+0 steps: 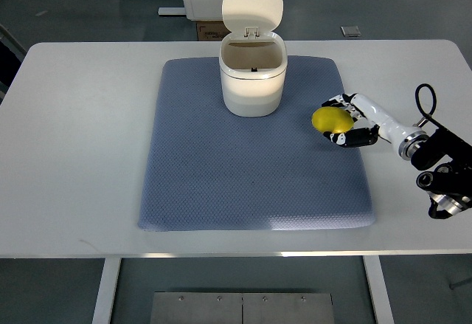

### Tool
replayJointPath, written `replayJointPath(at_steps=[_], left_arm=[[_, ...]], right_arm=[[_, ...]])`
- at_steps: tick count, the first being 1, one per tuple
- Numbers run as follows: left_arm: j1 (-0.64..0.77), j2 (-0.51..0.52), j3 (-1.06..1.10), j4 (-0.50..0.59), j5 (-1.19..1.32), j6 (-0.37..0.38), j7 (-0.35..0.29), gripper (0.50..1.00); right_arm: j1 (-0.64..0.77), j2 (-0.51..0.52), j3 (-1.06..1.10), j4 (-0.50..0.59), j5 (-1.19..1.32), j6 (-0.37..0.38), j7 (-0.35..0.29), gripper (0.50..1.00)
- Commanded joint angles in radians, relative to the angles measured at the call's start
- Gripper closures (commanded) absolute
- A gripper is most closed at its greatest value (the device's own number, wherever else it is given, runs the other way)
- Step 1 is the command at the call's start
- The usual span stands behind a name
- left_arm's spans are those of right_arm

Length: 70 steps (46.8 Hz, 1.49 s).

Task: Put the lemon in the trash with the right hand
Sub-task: 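Lift the lemon with the right hand and carry it toward the bin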

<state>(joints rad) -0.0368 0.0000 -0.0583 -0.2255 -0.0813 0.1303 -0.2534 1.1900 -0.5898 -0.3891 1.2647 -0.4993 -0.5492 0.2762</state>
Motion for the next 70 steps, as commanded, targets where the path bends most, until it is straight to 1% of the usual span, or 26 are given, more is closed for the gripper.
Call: replayJointPath(at_steps=[1,8,12,19,24,33,44,54,62,70], left_arm=[[0.0,0.0,0.0,0.0,0.0,0.0,0.0,0.5],[0.0,0.0,0.0,0.0,0.0,0.0,0.0,0.5],[0.0,0.0,0.0,0.0,0.0,0.0,0.0,0.5],[0.0,0.0,0.0,0.0,0.0,0.0,0.0,0.5],[0.0,0.0,0.0,0.0,0.0,0.0,0.0,0.5],[0.0,0.0,0.0,0.0,0.0,0.0,0.0,0.5],[0.0,0.0,0.0,0.0,0.0,0.0,0.0,0.5],[0.0,0.0,0.0,0.0,0.0,0.0,-0.001,0.5],[0.0,0.0,0.0,0.0,0.0,0.0,0.0,0.5],[0.0,0.0,0.0,0.0,0.0,0.0,-0.001,0.5]], right_arm=[[0.014,-0.042,-0.001,0.001,0.007,0.005,0.005,1.0],[0.045,-0.137,-0.001,-0.002,0.01,0.031,0.014,1.0],[0.063,-0.177,0.009,-0.033,0.013,0.071,0.024,1.0],[0.054,-0.225,0.067,-0.103,0.039,0.149,0.032,1.0],[0.054,-0.243,0.102,-0.114,0.062,0.176,0.038,1.0],[0.06,-0.228,0.164,-0.102,0.062,0.175,0.04,1.0],[0.066,-0.09,0.236,-0.082,0.062,0.17,0.017,1.0],[0.12,0.037,0.236,-0.093,0.068,0.17,-0.015,1.0],[0.152,0.142,0.233,-0.131,0.071,0.17,-0.051,1.0],[0.178,0.238,0.225,-0.206,0.108,0.17,-0.055,1.0]])
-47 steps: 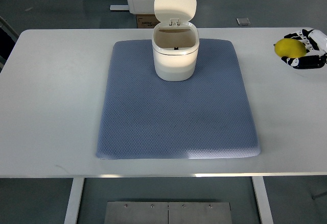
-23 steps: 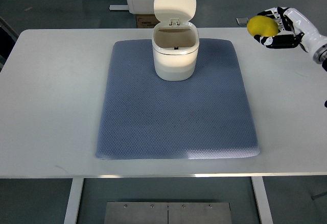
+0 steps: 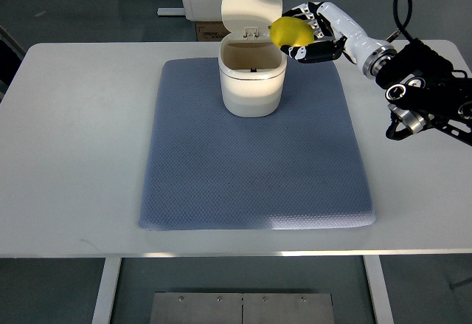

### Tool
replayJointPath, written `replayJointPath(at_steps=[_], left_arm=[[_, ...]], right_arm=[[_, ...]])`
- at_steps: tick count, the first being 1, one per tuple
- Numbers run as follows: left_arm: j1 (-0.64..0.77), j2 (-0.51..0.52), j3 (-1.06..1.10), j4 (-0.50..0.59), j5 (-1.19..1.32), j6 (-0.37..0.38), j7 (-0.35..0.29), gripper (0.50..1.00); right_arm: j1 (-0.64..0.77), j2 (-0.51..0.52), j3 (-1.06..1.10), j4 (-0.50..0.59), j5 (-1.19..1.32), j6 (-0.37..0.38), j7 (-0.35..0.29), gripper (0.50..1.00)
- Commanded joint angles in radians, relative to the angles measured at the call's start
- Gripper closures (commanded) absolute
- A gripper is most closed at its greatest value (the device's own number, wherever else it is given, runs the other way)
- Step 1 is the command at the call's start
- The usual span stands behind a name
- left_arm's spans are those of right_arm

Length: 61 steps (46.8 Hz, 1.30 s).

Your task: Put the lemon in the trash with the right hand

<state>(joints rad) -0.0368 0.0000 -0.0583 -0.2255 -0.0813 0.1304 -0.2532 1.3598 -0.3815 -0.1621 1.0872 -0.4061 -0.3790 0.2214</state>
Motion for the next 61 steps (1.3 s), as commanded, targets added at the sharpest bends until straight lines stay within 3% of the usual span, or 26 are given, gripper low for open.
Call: replayJointPath(at_steps=[1,13,30,32,35,36,40,61], left_arm=[[0.0,0.0,0.0,0.0,0.0,0.0,0.0,0.5],[0.0,0.0,0.0,0.0,0.0,0.0,0.0,0.5],[0.0,0.0,0.0,0.0,0.0,0.0,0.0,0.5],[0.0,0.0,0.0,0.0,0.0,0.0,0.0,0.5],[0.0,0.0,0.0,0.0,0.0,0.0,0.0,0.5],[0.0,0.0,0.0,0.0,0.0,0.0,0.0,0.5],[0.0,0.0,0.0,0.0,0.0,0.0,0.0,0.5],[0.0,0.0,0.0,0.0,0.0,0.0,0.0,0.5]], right_arm=[[0.012,0.041,-0.002,-0.039,0.021,0.0,-0.002,1.0],[0.027,0.19,-0.014,-0.17,0.061,0.003,-0.033,1.0],[0.025,0.259,-0.053,-0.254,0.061,0.0,-0.031,1.0],[0.025,0.262,-0.053,-0.256,0.061,-0.003,-0.031,0.894],[0.025,0.263,-0.05,-0.256,0.062,-0.008,-0.031,0.668],[0.025,0.265,-0.048,-0.256,0.062,-0.008,-0.03,0.622],[0.027,0.265,-0.047,-0.254,0.07,-0.008,-0.031,0.513],[0.032,0.242,-0.042,-0.207,0.082,-0.009,-0.017,0.5]])
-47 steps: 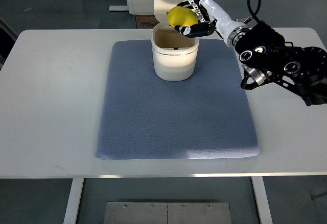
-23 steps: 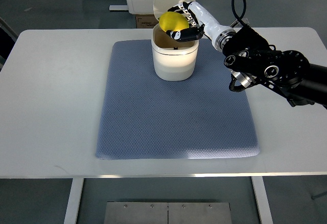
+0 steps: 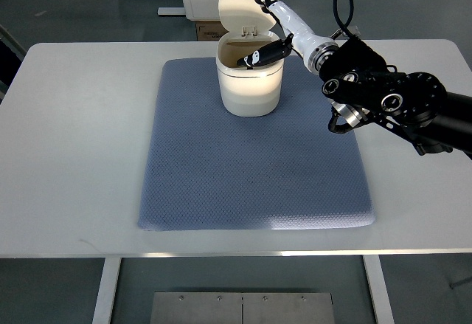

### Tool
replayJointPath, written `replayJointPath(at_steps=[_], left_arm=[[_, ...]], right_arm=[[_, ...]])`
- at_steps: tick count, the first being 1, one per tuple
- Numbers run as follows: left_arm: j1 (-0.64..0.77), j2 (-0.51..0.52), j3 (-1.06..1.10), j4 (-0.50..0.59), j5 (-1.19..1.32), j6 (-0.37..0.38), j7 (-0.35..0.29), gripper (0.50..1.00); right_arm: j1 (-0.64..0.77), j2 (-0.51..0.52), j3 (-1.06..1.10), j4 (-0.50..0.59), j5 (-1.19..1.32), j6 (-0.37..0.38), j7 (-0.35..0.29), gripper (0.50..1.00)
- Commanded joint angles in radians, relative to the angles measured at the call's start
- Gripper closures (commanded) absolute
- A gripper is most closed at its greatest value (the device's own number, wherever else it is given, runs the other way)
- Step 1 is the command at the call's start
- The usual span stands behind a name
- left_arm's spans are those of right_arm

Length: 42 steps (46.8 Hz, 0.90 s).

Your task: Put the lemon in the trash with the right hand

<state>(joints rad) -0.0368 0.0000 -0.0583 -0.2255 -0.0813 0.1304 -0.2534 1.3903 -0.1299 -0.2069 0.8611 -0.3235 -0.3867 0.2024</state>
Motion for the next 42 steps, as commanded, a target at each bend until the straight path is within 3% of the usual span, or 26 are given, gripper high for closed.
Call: replayJointPath(at_steps=[1,27,42], left_arm=[[0.0,0.0,0.0,0.0,0.0,0.0,0.0,0.5],[0.0,0.0,0.0,0.0,0.0,0.0,0.0,0.5],[0.0,0.0,0.0,0.0,0.0,0.0,0.0,0.5]], right_arm=[[0.001,-0.016,0.003,0.029,0.0,-0.003,0.002,0.5],[-0.005,-0.388,0.017,0.45,0.0,-0.081,0.002,0.5],[-0.149,-0.519,0.144,0.454,0.001,-0.081,0.0,0.5]])
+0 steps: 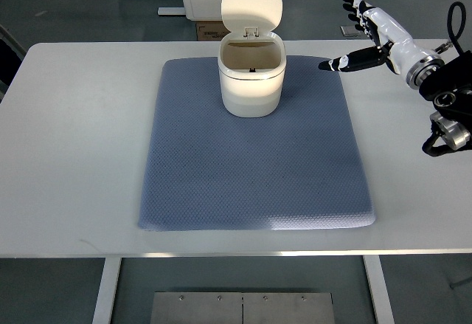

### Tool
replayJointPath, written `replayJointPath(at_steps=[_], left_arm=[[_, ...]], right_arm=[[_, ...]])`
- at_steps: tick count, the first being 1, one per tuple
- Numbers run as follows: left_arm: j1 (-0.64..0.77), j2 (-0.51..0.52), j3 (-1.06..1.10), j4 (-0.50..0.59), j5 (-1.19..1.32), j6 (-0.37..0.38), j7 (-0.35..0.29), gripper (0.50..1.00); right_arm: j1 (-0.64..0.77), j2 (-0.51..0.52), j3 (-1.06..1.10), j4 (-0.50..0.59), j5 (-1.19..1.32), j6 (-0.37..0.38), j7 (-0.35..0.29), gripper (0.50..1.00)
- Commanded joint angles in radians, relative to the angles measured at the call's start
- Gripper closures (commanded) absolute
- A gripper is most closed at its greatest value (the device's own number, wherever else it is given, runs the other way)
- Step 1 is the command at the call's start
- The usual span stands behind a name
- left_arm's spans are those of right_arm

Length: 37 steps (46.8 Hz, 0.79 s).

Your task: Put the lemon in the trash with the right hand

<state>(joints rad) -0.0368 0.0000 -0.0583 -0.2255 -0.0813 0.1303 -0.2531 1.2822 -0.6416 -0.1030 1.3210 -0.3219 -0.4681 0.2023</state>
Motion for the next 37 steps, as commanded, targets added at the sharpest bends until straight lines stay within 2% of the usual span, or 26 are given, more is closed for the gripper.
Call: replayJointPath(at_steps=[1,13,21,29,37], left_arm=[[0.0,0.0,0.0,0.0,0.0,0.0,0.0,0.5],[0.0,0.0,0.0,0.0,0.0,0.0,0.0,0.5],[0.0,0.0,0.0,0.0,0.0,0.0,0.0,0.5],[0.0,0.0,0.0,0.0,0.0,0.0,0.0,0.5],[0.0,0.0,0.0,0.0,0.0,0.0,0.0,0.5]], right_arm=[[-0.058,-0.007,0.057,-0.009,0.0,0.0,0.0,0.5],[-0.262,-0.062,0.244,-0.016,0.0,0.002,0.0,0.5],[-0.334,-0.113,0.296,-0.022,0.003,0.0,0.012,0.5],[-0.399,-0.102,0.459,-0.066,0.219,0.006,0.017,0.5],[-0.425,-0.047,0.551,-0.134,0.349,0.058,0.014,0.5]])
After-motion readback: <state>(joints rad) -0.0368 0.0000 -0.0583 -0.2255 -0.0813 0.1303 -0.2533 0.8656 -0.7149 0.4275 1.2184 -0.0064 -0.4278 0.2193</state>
